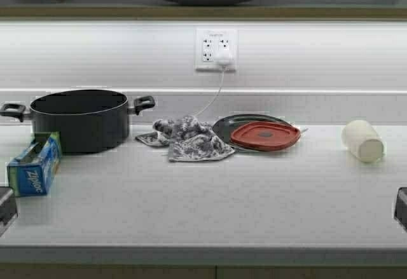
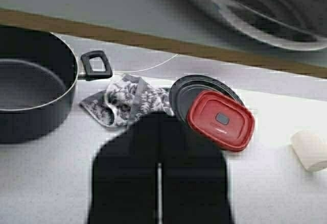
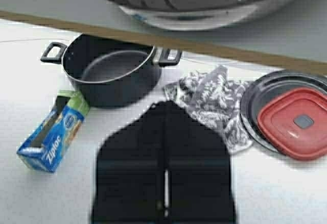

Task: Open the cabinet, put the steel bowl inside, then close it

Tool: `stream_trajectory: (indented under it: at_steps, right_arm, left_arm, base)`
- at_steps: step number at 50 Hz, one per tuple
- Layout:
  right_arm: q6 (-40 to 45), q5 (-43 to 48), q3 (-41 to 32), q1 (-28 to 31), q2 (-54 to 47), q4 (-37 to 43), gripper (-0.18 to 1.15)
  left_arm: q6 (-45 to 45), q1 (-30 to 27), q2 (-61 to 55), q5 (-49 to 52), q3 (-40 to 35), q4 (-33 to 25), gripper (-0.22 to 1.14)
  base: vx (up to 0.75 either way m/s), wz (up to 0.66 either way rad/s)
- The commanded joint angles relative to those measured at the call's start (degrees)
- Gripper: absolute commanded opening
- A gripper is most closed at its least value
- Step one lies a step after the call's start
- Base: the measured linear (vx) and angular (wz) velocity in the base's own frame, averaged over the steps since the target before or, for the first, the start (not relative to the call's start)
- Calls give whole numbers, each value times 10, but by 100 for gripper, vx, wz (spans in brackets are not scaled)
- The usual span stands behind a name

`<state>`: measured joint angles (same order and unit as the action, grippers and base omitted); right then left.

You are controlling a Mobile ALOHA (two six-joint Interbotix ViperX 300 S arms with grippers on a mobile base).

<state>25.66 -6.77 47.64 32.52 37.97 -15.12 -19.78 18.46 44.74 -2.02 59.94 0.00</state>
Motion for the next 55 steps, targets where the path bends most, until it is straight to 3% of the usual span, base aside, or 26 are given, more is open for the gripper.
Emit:
stream_trajectory:
  at_steps: [1,13,24,38,55]
  right_arm:
    - [-2,-4,-15,-5,2,-5,8]
    - [-4,-4,-34,-27,-14,-10,8]
    - [-11,-4,-43,-54,-21,-35,8]
    - [-16,-9,-77,-164,-3,-47,8]
    - [-53,-46,-142,-298,24,-79,8]
  left_arm:
    - [3,-1,9,2,-18,3,4]
    - [15,-32,5,91,-69,19,4]
    - [35,-69,2,98,-91,57,4]
    - [61,-179,-11,102,-109,91,4]
    - [68,-226,-62,129,-200,120,4]
  base:
    - [-15,-5]
    - [-19,-4]
    - [-29,-5]
    - [-32,0]
    - [-26,1]
